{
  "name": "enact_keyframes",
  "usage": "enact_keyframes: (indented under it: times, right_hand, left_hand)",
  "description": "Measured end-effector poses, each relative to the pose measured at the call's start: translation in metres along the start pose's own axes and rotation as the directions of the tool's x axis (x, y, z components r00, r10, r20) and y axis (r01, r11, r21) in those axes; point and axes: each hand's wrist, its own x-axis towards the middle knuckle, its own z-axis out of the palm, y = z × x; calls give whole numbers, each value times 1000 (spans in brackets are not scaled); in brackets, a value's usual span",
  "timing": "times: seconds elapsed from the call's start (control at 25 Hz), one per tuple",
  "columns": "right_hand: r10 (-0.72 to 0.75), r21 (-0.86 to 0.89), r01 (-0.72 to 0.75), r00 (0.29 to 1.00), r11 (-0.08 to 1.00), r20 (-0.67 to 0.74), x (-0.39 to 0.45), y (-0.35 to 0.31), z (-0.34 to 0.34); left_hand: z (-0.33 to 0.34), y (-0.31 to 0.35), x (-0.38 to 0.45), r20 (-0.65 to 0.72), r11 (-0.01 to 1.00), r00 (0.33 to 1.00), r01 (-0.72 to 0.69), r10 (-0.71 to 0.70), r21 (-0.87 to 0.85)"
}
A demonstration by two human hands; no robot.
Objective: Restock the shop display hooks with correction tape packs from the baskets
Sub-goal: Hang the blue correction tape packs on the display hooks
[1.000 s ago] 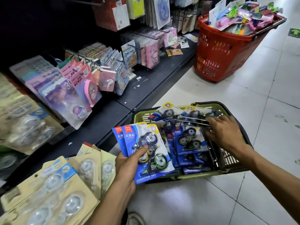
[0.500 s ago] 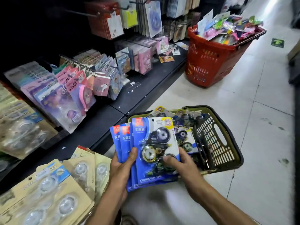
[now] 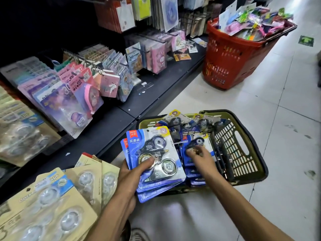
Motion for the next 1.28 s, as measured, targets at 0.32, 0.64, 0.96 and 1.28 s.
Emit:
enact_keyframes:
  times: [0.32, 0.64, 0.96, 1.28]
  right_hand:
    - [248, -130, -309, 903, 942, -351, 72, 56, -28]
    - [356, 322, -258, 885, 911, -300, 77, 52, 0]
    - [106, 338, 23, 928, 941, -357, 12, 22, -52]
    - [-174, 298, 175, 984, 938, -29, -96, -21, -54]
  left_hand:
    - [0, -16, 11, -75, 999, 997, -19, 21, 31]
    - [0, -15, 6, -140, 999, 990, -24, 29, 36]
    - [1, -11, -1, -138, 999, 990, -42, 43, 9]
    - [13, -10, -16, 35, 997, 998, -56, 54, 55]
